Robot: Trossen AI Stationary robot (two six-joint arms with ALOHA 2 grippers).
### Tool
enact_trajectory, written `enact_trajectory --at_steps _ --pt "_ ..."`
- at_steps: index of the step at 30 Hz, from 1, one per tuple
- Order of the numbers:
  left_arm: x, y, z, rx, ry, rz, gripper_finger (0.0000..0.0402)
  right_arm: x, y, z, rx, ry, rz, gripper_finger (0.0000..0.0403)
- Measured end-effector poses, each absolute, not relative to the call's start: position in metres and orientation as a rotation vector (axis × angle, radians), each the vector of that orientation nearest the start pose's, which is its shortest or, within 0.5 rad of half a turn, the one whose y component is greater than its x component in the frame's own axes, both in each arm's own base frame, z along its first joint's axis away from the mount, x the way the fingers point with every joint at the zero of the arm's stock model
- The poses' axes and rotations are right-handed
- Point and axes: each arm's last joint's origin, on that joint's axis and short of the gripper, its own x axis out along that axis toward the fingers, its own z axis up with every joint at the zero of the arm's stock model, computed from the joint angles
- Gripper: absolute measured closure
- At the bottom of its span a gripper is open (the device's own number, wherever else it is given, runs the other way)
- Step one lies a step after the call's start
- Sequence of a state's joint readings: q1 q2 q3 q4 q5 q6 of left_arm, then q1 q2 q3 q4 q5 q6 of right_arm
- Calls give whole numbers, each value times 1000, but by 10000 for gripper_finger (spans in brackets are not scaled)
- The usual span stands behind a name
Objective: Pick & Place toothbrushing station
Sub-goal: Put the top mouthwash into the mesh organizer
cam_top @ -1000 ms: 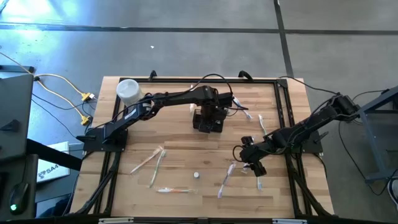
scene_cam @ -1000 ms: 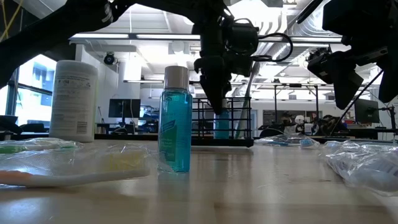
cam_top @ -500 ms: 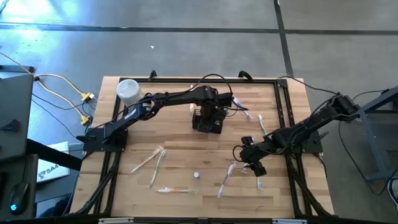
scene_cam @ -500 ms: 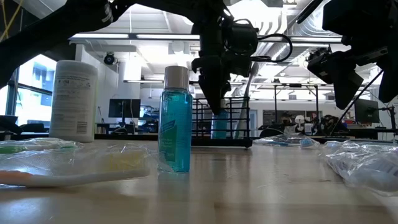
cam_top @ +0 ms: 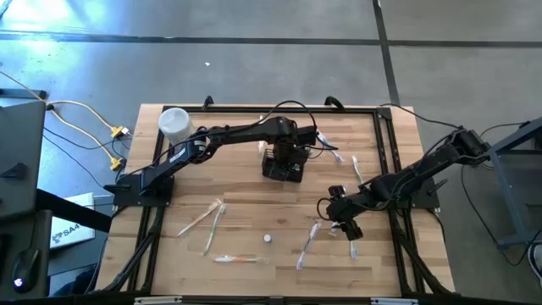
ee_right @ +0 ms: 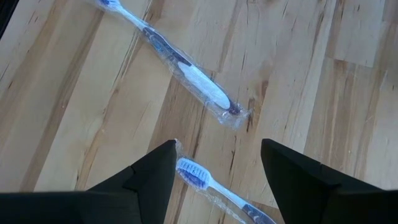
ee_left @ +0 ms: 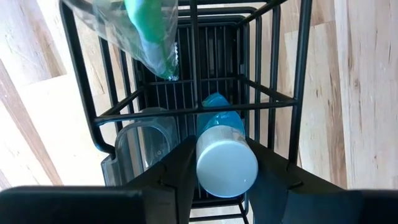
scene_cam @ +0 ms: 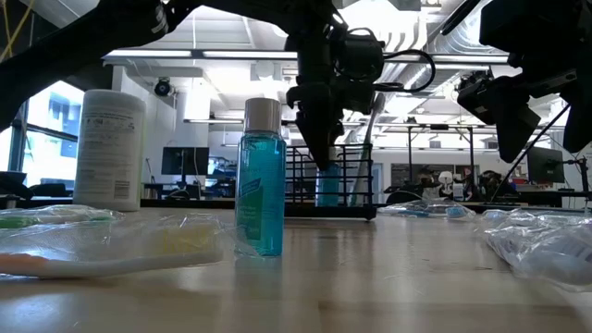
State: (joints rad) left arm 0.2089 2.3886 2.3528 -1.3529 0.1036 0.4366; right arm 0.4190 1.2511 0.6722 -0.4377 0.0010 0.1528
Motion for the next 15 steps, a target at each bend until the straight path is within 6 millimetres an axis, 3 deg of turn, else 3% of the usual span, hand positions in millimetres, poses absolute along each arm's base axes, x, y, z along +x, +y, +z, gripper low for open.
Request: enact_trajectory --at_steps 15 --pt "469 95 241 113 1343 -176 279 206 92 188 -76 1026 303 174"
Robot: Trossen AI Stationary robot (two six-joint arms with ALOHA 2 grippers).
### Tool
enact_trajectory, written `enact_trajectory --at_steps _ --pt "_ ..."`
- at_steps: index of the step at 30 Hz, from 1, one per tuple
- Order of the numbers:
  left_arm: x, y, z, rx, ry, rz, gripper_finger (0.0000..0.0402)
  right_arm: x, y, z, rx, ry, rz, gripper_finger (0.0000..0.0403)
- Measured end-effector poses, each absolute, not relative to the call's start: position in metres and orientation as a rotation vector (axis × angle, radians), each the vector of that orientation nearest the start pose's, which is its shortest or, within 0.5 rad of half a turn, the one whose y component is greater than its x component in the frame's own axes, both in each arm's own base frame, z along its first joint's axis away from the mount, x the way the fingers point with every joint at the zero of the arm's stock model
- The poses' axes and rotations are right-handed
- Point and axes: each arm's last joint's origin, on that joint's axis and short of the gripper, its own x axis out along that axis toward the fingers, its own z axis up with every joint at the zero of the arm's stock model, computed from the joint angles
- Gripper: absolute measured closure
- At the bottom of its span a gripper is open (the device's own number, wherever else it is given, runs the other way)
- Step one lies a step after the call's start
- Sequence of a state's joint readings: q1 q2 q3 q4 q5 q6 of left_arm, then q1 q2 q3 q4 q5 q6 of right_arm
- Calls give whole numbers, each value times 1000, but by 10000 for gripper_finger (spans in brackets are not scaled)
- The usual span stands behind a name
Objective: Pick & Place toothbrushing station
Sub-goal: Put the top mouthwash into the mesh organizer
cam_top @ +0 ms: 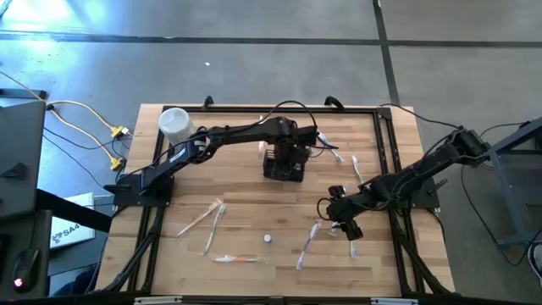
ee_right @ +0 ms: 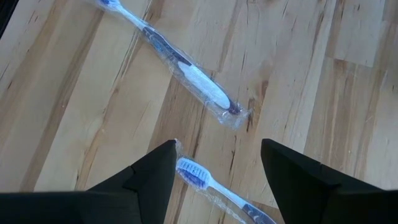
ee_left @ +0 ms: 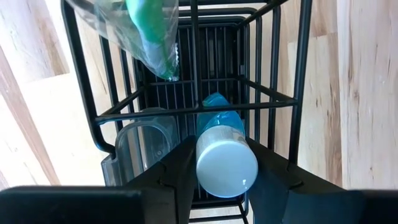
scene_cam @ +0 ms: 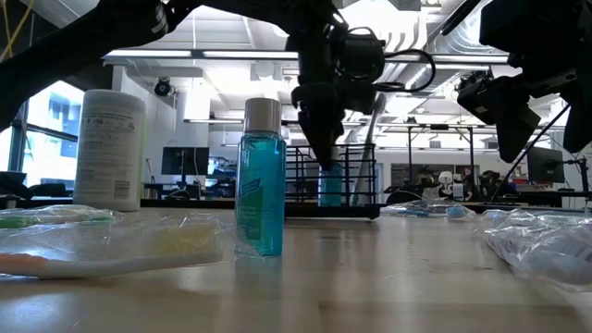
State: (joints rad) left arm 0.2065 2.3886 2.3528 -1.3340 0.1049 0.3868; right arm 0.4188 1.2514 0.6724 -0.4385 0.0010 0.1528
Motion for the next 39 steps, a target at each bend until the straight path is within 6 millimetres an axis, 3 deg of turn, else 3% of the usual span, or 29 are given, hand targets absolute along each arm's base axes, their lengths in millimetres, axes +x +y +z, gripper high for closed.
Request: enact_trajectory --at_steps 39 --pt "474 91 241 122 1311 -132 279 206 92 188 -76 1028 303 174"
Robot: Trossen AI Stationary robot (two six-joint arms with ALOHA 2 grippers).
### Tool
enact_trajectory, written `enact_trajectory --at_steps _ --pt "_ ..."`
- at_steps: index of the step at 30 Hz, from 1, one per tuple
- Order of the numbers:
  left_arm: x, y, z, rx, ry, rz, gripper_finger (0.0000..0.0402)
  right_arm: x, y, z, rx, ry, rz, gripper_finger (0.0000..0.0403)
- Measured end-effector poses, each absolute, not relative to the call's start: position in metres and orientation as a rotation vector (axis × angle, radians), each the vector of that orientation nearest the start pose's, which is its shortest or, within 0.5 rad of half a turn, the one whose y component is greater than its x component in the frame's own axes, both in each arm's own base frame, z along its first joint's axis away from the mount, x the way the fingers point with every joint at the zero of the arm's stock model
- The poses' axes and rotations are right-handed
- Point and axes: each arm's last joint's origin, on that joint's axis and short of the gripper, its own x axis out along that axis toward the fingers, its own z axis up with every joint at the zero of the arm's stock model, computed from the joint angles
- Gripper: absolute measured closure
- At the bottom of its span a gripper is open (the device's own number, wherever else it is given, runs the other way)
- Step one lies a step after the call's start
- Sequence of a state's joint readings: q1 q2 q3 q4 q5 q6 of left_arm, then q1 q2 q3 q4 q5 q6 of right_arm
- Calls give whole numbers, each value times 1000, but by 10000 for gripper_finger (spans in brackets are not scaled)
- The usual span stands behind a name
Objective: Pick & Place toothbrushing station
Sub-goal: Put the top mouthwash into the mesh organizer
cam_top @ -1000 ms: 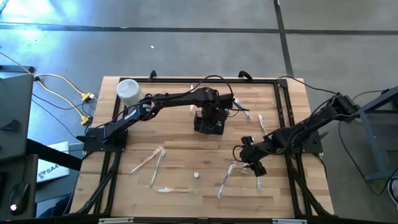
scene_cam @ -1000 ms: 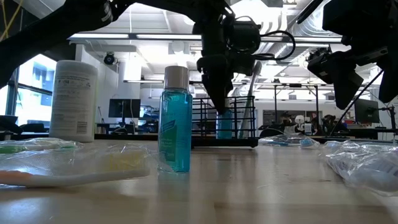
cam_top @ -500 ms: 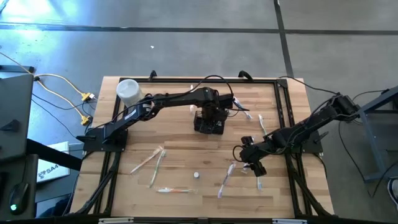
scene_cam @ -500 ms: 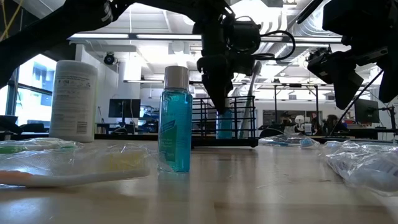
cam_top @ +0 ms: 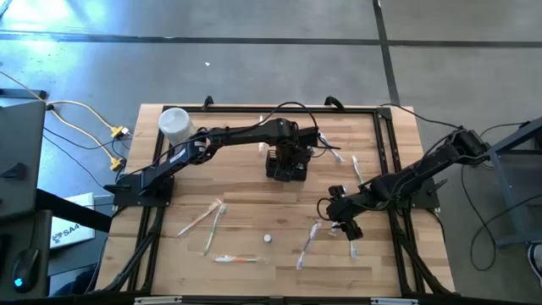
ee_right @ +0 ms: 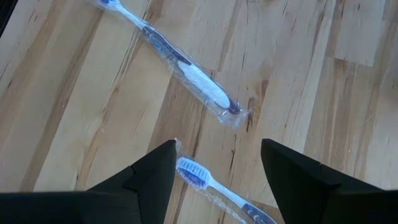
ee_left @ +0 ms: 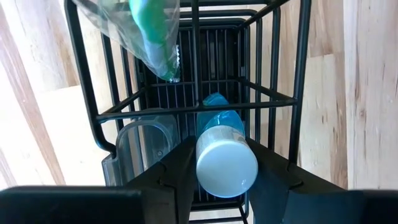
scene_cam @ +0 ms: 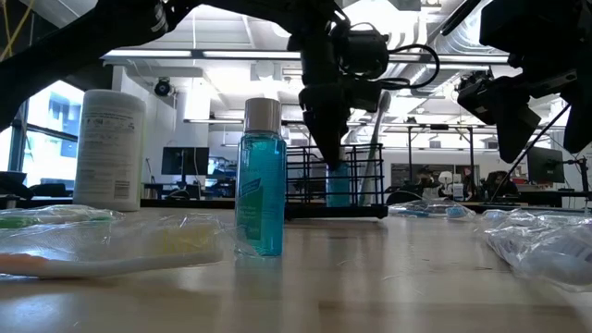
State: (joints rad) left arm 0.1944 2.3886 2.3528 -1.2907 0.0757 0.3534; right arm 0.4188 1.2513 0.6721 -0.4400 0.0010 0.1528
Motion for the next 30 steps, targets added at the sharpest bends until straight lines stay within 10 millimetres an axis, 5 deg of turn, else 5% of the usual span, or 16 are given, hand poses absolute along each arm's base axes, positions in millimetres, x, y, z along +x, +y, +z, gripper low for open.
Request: enact_trajectory --at_steps 30 --pt "473 90 241 83 1317 -133 247 206 92 188 -76 1027 303 174"
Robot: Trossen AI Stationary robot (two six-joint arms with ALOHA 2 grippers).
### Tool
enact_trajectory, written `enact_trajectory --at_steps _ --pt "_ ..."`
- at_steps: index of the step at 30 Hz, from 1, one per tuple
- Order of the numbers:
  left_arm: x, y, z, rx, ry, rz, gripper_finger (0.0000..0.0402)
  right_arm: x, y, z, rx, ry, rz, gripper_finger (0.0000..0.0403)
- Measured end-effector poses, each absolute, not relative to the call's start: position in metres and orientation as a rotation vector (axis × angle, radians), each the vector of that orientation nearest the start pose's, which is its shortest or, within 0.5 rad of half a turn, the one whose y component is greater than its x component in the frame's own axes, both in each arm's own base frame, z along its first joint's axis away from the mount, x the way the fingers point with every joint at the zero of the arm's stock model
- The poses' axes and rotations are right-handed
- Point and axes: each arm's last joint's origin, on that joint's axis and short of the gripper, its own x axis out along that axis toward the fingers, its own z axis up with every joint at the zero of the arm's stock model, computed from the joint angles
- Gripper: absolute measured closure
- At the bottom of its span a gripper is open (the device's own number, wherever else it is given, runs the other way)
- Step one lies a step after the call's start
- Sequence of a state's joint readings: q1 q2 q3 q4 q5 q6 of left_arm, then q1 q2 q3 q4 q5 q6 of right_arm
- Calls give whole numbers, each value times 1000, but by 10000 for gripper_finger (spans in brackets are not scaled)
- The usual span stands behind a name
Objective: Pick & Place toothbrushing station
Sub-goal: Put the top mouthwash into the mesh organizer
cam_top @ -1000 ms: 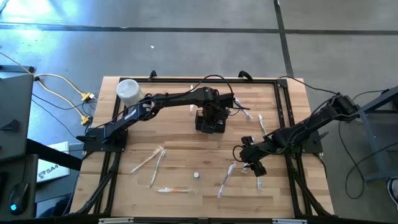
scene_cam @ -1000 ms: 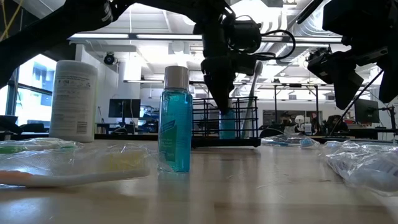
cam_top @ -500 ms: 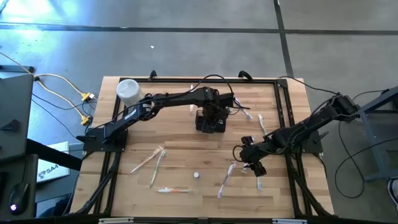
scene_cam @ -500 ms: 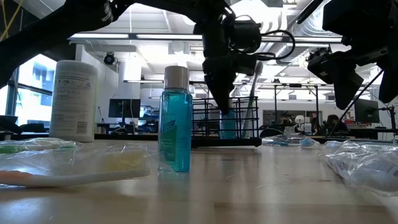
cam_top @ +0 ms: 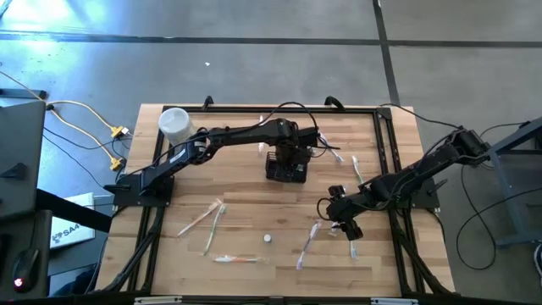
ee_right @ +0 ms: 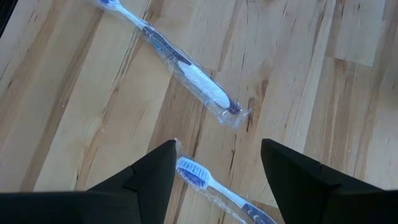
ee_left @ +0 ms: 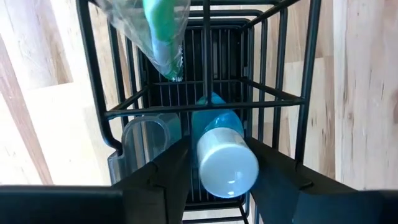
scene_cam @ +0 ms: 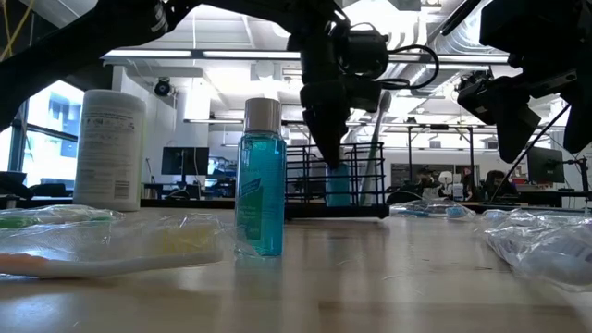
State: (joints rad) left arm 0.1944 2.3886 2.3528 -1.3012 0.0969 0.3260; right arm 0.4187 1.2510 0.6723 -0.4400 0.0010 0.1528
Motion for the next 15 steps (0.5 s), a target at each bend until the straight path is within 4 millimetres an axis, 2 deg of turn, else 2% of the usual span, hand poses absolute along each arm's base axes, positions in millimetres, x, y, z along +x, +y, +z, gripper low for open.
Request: enact_trajectory --at_steps 7,15 --pt "473 91 241 88 1319 -127 271 206 92 188 -76 1028 302 174" --pt "473 91 241 90 1320 -124 256 206 92 188 -76 1028 302 174"
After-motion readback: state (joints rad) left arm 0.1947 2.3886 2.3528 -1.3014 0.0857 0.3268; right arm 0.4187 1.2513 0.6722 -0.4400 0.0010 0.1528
